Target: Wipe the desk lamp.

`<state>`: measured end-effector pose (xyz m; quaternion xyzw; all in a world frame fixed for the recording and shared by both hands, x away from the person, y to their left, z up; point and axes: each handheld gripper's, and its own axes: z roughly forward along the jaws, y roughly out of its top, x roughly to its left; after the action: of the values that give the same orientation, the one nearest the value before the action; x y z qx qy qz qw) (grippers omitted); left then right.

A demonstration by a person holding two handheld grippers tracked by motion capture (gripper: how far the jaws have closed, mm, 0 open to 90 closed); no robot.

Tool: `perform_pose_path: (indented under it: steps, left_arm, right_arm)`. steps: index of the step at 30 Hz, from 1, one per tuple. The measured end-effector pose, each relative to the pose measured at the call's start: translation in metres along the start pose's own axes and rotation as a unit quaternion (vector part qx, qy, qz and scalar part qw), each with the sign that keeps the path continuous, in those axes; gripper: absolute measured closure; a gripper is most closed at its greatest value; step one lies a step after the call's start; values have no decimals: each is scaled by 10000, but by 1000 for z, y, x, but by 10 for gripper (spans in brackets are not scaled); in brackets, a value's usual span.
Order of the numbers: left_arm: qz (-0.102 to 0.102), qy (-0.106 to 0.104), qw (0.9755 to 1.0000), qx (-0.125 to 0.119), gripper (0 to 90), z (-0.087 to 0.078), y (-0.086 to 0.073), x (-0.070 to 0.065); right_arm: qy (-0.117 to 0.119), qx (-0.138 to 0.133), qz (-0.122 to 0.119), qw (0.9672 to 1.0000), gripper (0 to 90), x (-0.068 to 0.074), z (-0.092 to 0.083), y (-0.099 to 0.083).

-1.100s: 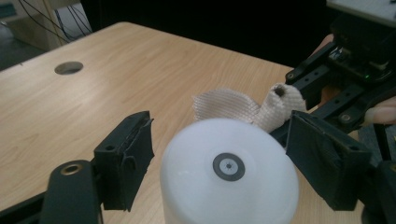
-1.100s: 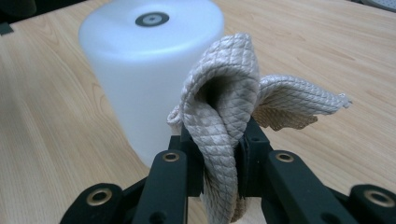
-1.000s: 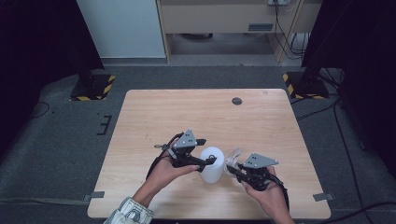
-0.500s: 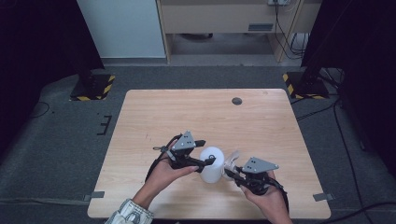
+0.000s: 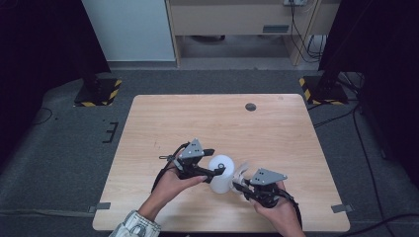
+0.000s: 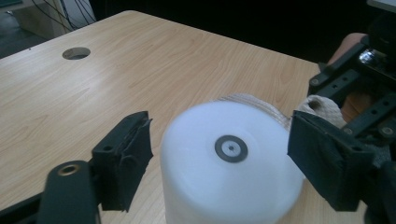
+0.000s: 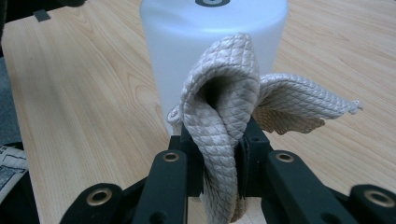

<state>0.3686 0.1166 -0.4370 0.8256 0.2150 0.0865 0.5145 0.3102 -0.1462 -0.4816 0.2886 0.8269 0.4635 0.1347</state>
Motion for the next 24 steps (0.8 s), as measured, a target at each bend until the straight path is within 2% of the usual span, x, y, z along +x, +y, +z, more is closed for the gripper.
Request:
perform_pose_path:
  steps: [2,5,10,13,15,17,18,24]
  left_arm:
    - [44,18,10000,10,158,-1,-3,0]
    - [-99,-105,9999,-88,131,0,-8,4]
    - [-65,-229,9997,78,92,9,-11,4]
    - [-57,-308,9995,96,104,13,-13,3]
    - [-25,-284,9995,133,95,15,-13,3]
    - [-36,-260,9995,171,85,17,-14,3]
    - [-41,-252,9995,172,80,18,-15,4]
    - [-55,-169,9997,167,79,18,-14,5]
  right_arm:
    - [4,-8,-3,10000,764,0,1,0]
    - [18,-3,-6,10000,764,0,1,0]
    - [-14,-34,-13,10000,764,-1,1,1]
    - [-141,-272,-36,9995,764,1,-6,5]
    - [-65,-407,-115,9991,764,7,-8,8]
    - [32,-354,-162,9992,764,11,-4,8]
    - [84,-230,-191,9995,764,13,2,6]
    - [70,192,-184,9996,764,16,19,-2]
